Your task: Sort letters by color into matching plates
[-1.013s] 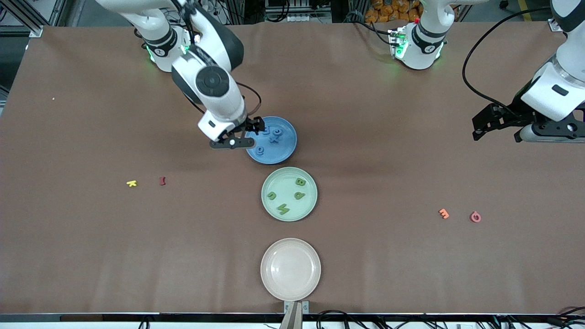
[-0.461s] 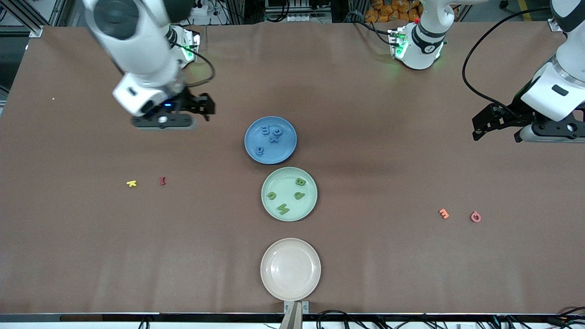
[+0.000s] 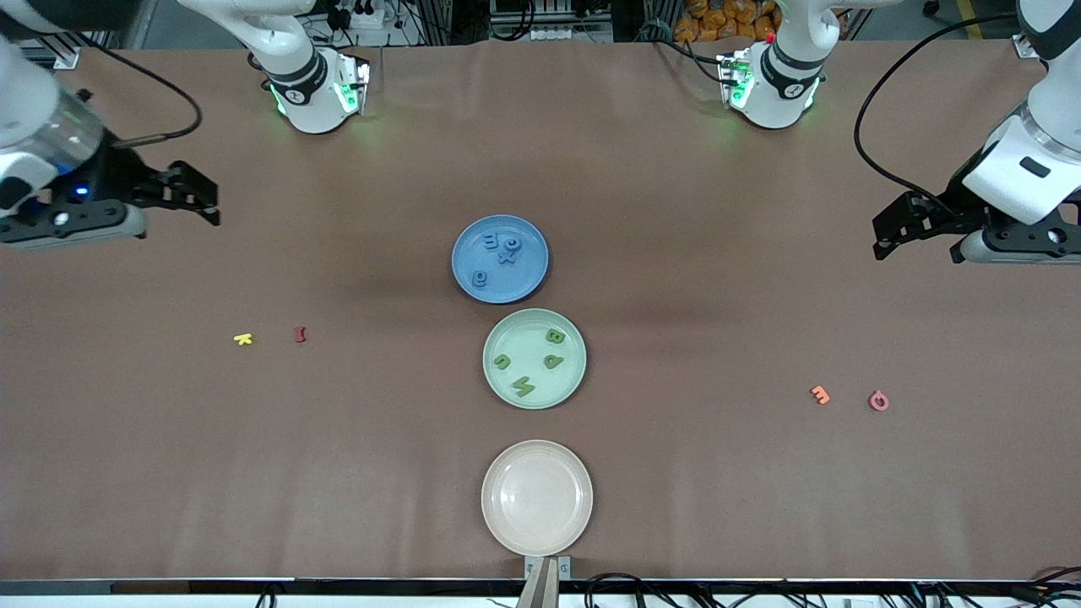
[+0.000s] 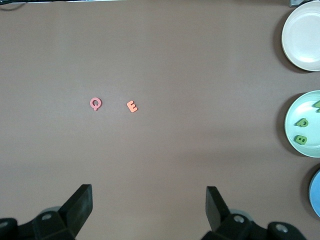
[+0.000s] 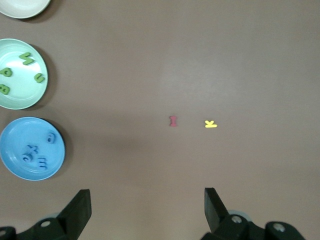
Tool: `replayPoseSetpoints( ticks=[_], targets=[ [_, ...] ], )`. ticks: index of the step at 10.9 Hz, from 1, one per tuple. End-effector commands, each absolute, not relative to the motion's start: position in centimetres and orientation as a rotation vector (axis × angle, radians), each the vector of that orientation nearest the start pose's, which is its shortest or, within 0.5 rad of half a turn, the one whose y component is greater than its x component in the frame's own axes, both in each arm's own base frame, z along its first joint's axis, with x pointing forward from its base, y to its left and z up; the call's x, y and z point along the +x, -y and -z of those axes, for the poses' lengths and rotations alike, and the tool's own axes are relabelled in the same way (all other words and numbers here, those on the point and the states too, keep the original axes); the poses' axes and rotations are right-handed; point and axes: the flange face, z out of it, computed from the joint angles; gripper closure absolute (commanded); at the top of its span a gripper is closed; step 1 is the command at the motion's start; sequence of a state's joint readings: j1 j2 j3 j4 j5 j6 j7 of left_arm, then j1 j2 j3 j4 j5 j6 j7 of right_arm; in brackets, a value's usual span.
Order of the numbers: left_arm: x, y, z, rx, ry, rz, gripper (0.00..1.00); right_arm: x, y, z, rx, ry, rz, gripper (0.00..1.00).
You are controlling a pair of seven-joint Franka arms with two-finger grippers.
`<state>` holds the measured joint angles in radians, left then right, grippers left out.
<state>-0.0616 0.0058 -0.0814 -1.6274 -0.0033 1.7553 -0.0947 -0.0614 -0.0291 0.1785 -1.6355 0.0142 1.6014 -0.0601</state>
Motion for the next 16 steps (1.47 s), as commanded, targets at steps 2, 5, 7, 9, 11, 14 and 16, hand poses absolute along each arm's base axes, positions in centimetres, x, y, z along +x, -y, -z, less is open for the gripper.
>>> replayPoseSetpoints(
  ticks=[2, 5, 7, 9, 11, 14, 16],
  targets=[
    [56.5, 8.1, -61.4, -3.17, -0.109, 0.205, 0.0, 55.2, -0.6, -62.4, -3.167, 0.185, 0.077, 0.0],
    [56.5, 8.2, -61.4, -3.17, -0.112, 0.205, 0.0, 55.5, 0.0, -62.8, -3.179, 0.164, 0.126, 0.0],
    [56.5, 8.1, -61.4, -3.17, -0.112, 0.205, 0.0, 55.5, 0.7, -62.9, -3.178, 0.14, 0.126, 0.0],
    [56.5, 8.1, -61.4, -3.17, -0.109, 0.205, 0.0, 55.5, 2.0, -63.0, -3.157, 0.091, 0.115, 0.0],
    [56.5, 8.1, -61.4, -3.17, -0.109, 0.205, 0.0, 54.7, 1.2, -63.0, -3.128, 0.1, 0.045, 0.0],
    [56.5, 8.1, -61.3, -3.17, -0.112, 0.202, 0.0, 54.1, 0.0, -64.6, -3.117, 0.138, 0.025, 0.0],
    [56.5, 8.1, -61.4, -3.171, -0.109, 0.205, 0.0, 54.1, 0.0, -64.6, -3.075, 0.127, 0.027, 0.0]
  ],
)
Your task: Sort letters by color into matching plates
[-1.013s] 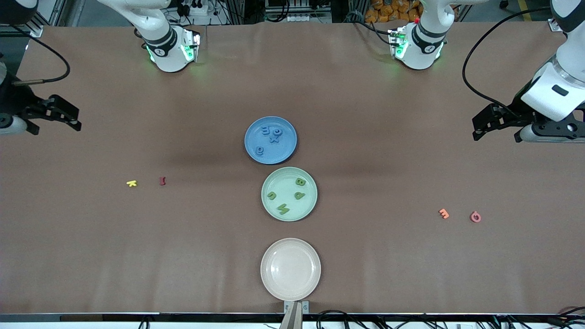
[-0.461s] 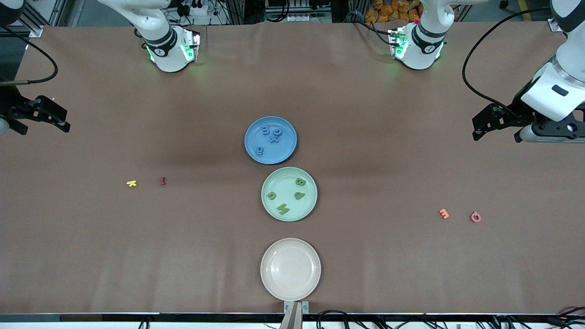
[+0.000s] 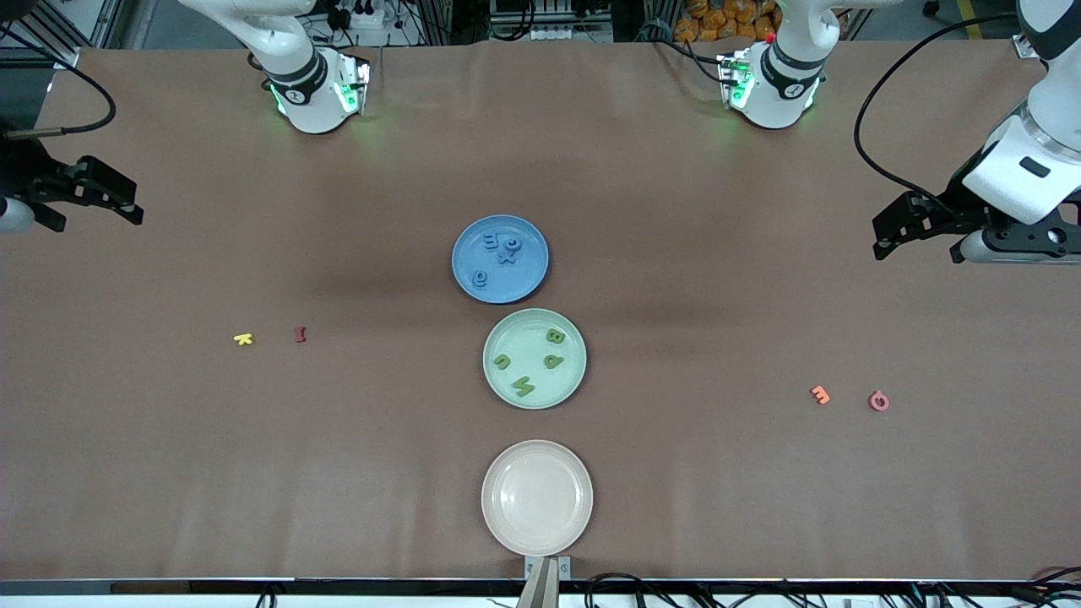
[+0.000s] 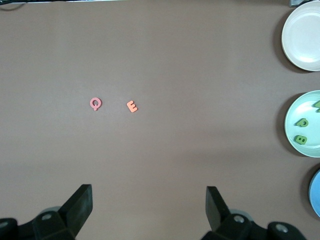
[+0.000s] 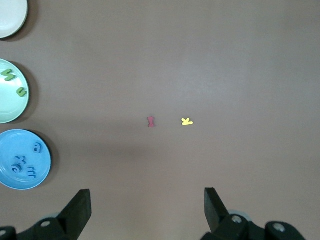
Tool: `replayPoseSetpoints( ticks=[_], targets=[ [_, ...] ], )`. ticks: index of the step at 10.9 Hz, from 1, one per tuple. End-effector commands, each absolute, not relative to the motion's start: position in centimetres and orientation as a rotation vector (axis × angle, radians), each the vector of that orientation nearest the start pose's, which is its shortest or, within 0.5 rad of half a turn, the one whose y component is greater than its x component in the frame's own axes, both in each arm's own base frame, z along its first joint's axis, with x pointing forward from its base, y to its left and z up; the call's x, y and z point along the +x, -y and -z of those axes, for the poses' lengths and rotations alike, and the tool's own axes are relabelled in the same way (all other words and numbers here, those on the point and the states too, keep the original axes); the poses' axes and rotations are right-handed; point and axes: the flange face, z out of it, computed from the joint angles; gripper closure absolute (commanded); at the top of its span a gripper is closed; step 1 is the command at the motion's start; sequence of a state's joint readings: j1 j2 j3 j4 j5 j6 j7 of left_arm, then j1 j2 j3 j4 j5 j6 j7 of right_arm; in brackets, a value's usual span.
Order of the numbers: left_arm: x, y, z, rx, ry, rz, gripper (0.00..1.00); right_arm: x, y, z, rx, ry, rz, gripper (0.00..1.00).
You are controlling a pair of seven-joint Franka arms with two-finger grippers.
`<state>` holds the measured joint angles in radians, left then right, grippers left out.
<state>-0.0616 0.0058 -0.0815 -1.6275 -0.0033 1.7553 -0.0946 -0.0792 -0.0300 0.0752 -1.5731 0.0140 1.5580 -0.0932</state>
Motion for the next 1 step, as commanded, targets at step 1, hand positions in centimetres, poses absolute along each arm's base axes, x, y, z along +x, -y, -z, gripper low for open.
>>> replayPoseSetpoints(
  ticks=[1],
  targets=[
    [56.54, 8.08, -61.28, -3.17, -0.112, 0.202, 0.0, 54.13, -0.01, -64.55, -3.071, 0.129, 0.027, 0.0]
  ],
)
